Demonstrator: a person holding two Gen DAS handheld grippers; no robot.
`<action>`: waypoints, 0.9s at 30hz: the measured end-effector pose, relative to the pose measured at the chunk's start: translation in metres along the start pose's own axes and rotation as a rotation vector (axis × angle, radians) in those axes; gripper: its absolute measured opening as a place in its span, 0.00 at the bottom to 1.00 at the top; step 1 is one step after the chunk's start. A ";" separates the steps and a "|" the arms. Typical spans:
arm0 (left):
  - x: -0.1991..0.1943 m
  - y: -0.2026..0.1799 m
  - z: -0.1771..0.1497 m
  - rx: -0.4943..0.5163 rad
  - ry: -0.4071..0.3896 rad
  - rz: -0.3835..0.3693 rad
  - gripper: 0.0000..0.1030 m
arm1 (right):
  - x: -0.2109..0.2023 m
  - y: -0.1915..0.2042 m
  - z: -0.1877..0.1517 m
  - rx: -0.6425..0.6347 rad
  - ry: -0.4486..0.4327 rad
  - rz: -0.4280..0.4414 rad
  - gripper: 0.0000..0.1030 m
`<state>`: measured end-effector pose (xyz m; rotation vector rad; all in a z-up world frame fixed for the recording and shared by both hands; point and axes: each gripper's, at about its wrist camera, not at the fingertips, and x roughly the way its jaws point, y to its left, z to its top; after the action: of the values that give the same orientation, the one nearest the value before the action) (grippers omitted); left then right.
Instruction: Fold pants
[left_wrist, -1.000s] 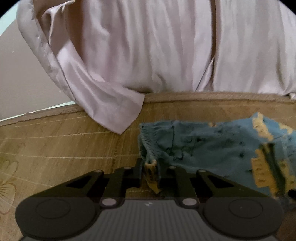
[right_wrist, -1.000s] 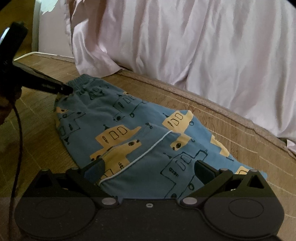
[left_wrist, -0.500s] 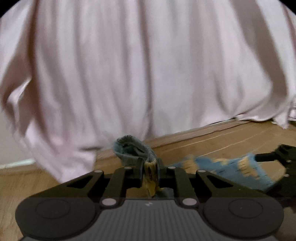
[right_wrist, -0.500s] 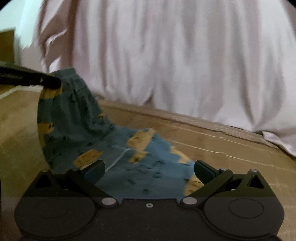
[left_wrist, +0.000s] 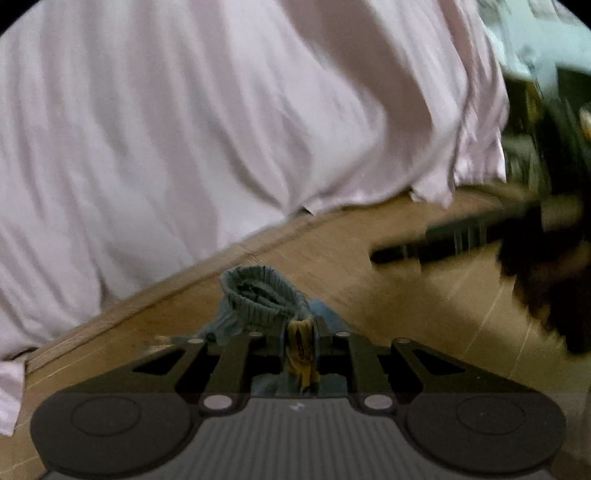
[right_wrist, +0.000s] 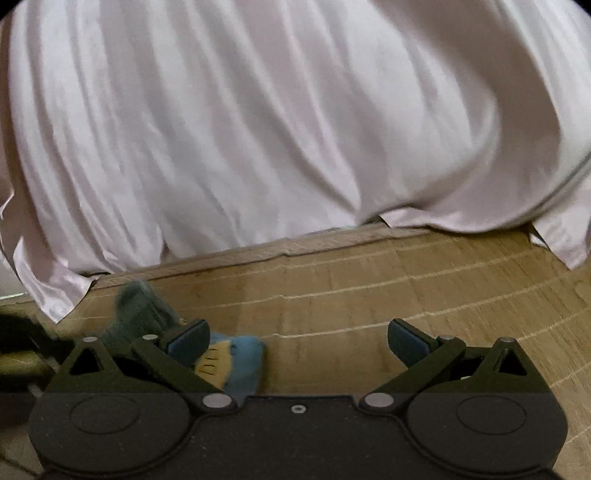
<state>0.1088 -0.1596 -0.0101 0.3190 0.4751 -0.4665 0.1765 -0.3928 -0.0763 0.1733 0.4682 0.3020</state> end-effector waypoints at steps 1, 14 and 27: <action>0.013 -0.010 -0.007 0.021 0.018 -0.004 0.16 | 0.001 -0.004 -0.001 0.003 0.008 0.005 0.99; 0.019 -0.043 -0.041 0.141 0.059 0.043 0.56 | 0.047 0.024 -0.004 -0.091 0.126 0.271 0.98; 0.019 -0.021 -0.045 -0.006 0.117 0.033 0.05 | 0.086 0.039 -0.009 0.019 0.249 0.324 0.19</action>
<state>0.0969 -0.1665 -0.0621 0.3492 0.5839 -0.4158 0.2357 -0.3272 -0.1109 0.2322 0.6913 0.6416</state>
